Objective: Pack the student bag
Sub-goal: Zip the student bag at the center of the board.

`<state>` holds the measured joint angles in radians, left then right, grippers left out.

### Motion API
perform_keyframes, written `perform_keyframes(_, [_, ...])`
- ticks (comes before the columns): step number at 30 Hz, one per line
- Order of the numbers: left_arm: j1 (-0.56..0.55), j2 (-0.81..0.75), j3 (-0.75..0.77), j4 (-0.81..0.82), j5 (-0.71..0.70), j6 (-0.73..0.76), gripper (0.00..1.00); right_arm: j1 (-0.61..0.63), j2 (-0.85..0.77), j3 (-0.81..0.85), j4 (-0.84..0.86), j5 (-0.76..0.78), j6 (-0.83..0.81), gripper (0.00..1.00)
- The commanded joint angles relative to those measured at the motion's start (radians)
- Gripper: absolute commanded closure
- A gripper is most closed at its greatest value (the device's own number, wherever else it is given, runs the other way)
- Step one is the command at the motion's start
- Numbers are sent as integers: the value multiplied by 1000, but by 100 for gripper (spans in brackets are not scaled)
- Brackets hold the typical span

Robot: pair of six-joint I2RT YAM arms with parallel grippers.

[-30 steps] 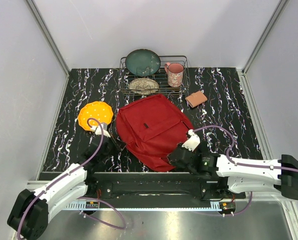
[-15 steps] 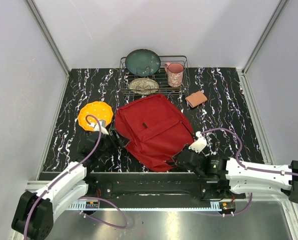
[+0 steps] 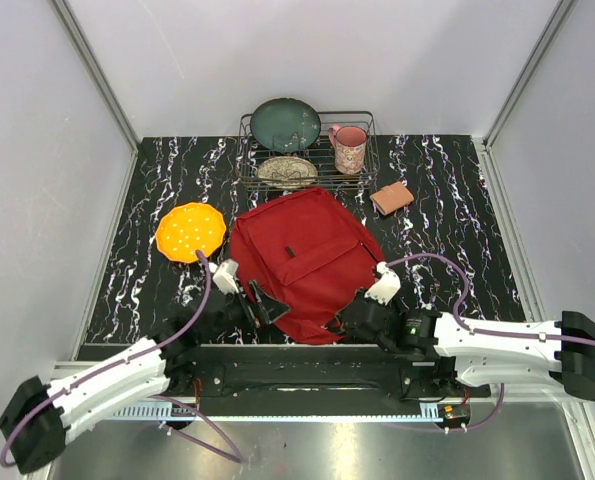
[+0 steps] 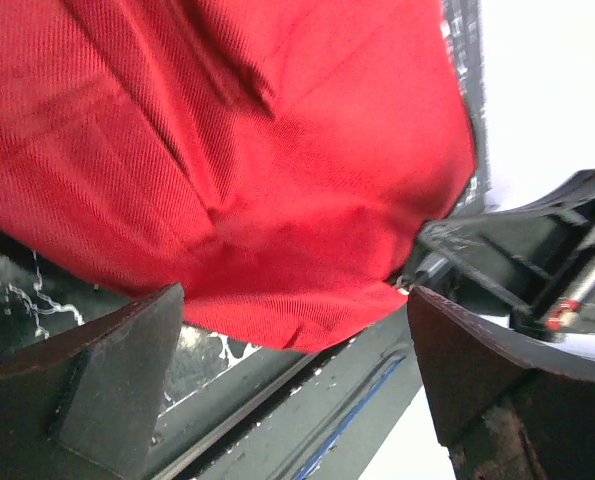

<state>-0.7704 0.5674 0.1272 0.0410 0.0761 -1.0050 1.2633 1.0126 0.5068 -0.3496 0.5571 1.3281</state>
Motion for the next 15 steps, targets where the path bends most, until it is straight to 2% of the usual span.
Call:
perform_keyframes(1, [-145,109,55,16,-177,-101,2,5,14,42,46,12,-27,100])
perform_keyframes(5, [-227,221,101,-30,-242,-157,2,5,11,47,46,12,-30,100])
perform_keyframes(10, [-291,210,123,-82,-317,-239,2,5,-8,45,37,30,-23,100])
perform_keyframes(15, [-297,271,124,34,-368,-277,1,5,-3,36,64,17,-24,100])
